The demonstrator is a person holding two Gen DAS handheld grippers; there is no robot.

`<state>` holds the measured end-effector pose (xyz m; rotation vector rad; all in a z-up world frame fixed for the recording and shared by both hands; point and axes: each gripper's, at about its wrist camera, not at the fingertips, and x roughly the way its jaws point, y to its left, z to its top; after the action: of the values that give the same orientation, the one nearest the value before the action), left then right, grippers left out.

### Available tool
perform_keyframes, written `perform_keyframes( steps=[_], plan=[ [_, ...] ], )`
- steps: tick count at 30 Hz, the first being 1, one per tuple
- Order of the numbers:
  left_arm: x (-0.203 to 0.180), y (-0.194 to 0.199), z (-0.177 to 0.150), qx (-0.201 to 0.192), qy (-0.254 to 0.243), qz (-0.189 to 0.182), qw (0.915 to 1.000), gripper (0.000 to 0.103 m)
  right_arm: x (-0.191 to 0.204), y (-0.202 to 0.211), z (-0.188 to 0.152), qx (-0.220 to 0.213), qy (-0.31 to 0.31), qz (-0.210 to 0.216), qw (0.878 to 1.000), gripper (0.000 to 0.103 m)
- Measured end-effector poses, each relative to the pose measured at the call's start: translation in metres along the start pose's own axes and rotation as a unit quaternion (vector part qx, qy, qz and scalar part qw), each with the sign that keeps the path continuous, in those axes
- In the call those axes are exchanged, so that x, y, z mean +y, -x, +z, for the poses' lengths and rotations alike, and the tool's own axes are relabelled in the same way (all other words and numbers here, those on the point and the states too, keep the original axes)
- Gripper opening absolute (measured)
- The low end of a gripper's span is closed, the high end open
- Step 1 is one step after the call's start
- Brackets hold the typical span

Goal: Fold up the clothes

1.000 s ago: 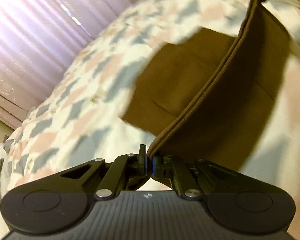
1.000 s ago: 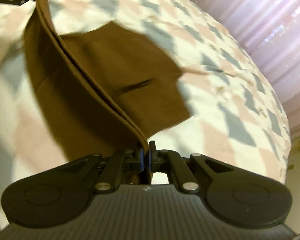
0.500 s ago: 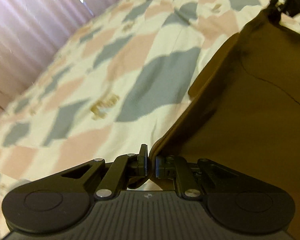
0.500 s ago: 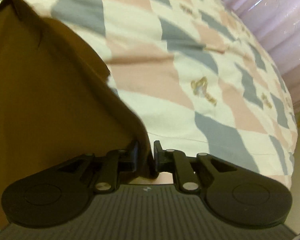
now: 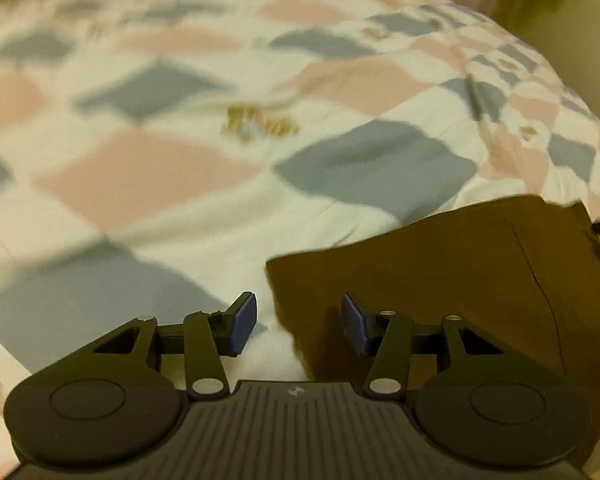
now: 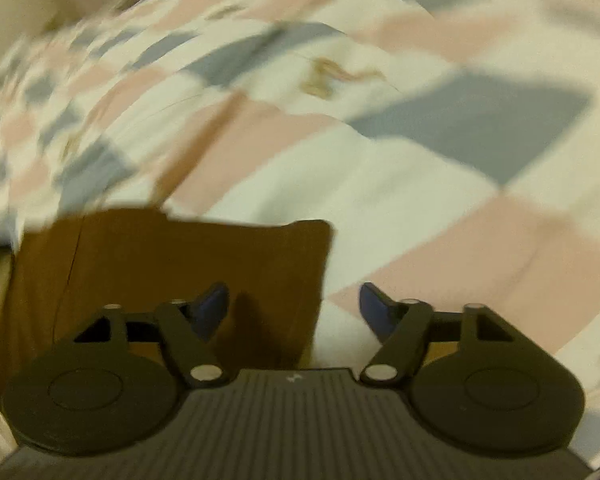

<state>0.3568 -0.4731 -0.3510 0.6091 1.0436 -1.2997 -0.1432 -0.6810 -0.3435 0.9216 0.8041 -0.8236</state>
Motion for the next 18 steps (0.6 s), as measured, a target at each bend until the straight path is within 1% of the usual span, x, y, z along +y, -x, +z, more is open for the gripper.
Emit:
perform_keyframes(
  steps=[1, 2, 3, 4, 5, 6, 7, 10, 12, 13, 14, 15, 16, 17, 18],
  plan=[
    [0.005, -0.007, -0.001, 0.006, 0.027, -0.014, 0.9995, 0.052, -0.008, -0.007, 0.0, -0.003, -0.032, 0.015, 0.999, 0.065],
    [0.008, -0.014, -0.002, 0.007, 0.049, -0.024, 0.9985, 0.048, -0.013, -0.013, -0.001, -0.004, -0.054, 0.032, 0.998, 0.039],
    [0.01, -0.019, -0.002, 0.006, 0.069, -0.034, 0.997, 0.042, -0.014, -0.014, -0.002, -0.008, -0.061, 0.045, 0.997, 0.021],
    [0.009, -0.021, -0.002, 0.0, 0.081, -0.044, 0.9957, 0.021, -0.013, -0.012, -0.004, -0.015, -0.057, 0.055, 0.997, 0.006],
    [0.007, -0.022, -0.001, -0.007, 0.089, -0.053, 0.9946, 0.005, -0.011, -0.009, -0.005, -0.022, -0.053, 0.064, 0.996, 0.006],
    [0.004, -0.022, 0.002, -0.015, 0.084, -0.056, 0.9948, 0.004, -0.009, -0.006, -0.006, -0.032, -0.042, 0.068, 0.996, 0.006],
    [-0.001, -0.019, 0.004, -0.03, 0.072, -0.052, 0.9956, 0.004, -0.006, 0.001, -0.006, -0.046, -0.025, 0.064, 0.997, 0.005],
    [-0.013, -0.013, 0.011, -0.059, 0.039, -0.039, 0.9967, 0.005, -0.007, 0.017, -0.006, -0.086, -0.015, 0.051, 0.995, 0.004],
    [-0.019, -0.018, 0.014, -0.058, 0.026, -0.023, 0.9977, 0.006, -0.007, 0.024, -0.005, -0.106, -0.008, 0.041, 0.993, 0.004],
    [-0.023, -0.021, 0.015, -0.055, 0.015, -0.012, 0.9983, 0.01, -0.007, 0.016, -0.005, -0.094, -0.006, 0.03, 0.995, 0.005],
    [-0.029, -0.027, 0.014, -0.041, -0.009, 0.01, 0.999, 0.018, -0.006, 0.005, -0.006, -0.069, -0.005, 0.016, 0.997, 0.006],
    [-0.034, -0.03, 0.011, -0.032, -0.027, 0.029, 0.9987, 0.02, -0.004, -0.002, -0.007, -0.053, -0.005, -0.001, 0.999, 0.007],
    [-0.037, -0.028, 0.007, -0.027, -0.035, 0.041, 0.9982, 0.021, -0.001, 0.001, -0.009, -0.055, -0.005, -0.025, 0.998, 0.014],
    [-0.039, -0.024, 0.002, -0.025, -0.04, 0.051, 0.9976, 0.02, 0.002, 0.003, -0.011, -0.058, -0.005, -0.049, 0.997, 0.027],
    [-0.04, -0.012, -0.003, -0.027, -0.042, 0.055, 0.9972, 0.02, 0.009, 0.009, -0.014, -0.068, 0.001, -0.072, 0.995, 0.036]
  ],
)
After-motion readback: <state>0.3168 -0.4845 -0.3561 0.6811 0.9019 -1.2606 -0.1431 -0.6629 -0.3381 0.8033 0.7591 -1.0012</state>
